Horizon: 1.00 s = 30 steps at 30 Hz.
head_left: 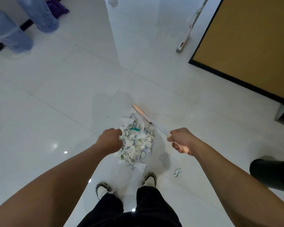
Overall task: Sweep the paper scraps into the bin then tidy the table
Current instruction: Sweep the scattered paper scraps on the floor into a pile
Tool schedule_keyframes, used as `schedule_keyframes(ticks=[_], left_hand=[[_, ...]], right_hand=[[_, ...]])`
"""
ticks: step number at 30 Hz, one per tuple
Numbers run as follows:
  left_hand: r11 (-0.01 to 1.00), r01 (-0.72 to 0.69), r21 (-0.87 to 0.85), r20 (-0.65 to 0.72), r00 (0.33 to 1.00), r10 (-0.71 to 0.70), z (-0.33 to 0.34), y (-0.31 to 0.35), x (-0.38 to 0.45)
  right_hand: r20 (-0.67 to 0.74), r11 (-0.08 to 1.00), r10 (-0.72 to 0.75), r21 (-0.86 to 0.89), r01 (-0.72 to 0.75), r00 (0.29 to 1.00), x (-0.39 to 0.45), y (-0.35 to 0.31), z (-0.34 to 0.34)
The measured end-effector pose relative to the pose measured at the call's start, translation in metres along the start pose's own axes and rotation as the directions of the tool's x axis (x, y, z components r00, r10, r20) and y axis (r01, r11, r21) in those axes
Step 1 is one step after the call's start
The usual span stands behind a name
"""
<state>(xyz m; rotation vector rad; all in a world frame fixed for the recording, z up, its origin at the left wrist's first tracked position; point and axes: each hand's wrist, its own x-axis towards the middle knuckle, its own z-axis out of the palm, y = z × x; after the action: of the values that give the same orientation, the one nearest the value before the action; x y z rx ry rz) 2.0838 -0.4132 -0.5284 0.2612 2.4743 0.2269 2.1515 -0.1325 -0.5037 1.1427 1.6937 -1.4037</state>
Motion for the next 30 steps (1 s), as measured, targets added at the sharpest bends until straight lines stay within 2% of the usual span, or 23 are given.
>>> schedule_keyframes(ticks=[3, 7, 10, 14, 18, 20, 22, 26, 30], left_hand=[[1.000, 0.017, -0.016, -0.008, 1.000, -0.017, -0.006, -0.017, -0.007], [0.995, 0.086, -0.049, -0.019, 0.996, -0.087, -0.015, -0.065, -0.020], [0.987, 0.143, -0.072, -0.022, 0.989, -0.145, -0.022, -0.112, -0.024], [0.981, 0.164, -0.101, -0.025, 0.986, -0.167, -0.036, -0.174, -0.016], [0.987, 0.124, -0.106, -0.010, 0.992, -0.125, -0.049, -0.240, -0.003], [0.990, 0.104, -0.091, 0.013, 0.995, -0.103, -0.056, -0.274, 0.003], [0.992, 0.101, -0.078, 0.044, 0.994, -0.098, -0.066, -0.308, 0.008], [0.989, 0.124, -0.075, 0.035, 0.992, -0.122, -0.088, -0.360, 0.014], [0.973, 0.159, -0.166, -0.008, 0.987, -0.162, -0.098, -0.386, 0.007]], right_hand=[[0.011, 0.995, -0.069, -0.069, 0.070, 0.998, -0.007, -0.021, 0.033], [0.033, 0.995, -0.093, -0.019, 0.094, 0.995, -0.014, -0.051, 0.087], [0.106, 0.994, -0.079, 0.081, 0.071, 0.991, -0.019, -0.068, 0.133], [0.285, 0.936, -0.016, 0.342, -0.086, 0.958, -0.015, -0.084, 0.200], [0.436, 0.752, 0.078, 0.565, -0.340, 0.896, -0.002, -0.094, 0.274], [0.431, 0.694, 0.108, 0.613, -0.378, 0.896, 0.001, -0.096, 0.311], [0.351, 0.685, 0.136, 0.643, -0.344, 0.927, 0.000, -0.099, 0.346], [0.190, 0.714, 0.154, 0.657, -0.242, 0.970, -0.024, -0.116, 0.407], [0.178, 0.748, 0.134, 0.627, -0.217, 0.975, -0.047, -0.139, 0.439]])
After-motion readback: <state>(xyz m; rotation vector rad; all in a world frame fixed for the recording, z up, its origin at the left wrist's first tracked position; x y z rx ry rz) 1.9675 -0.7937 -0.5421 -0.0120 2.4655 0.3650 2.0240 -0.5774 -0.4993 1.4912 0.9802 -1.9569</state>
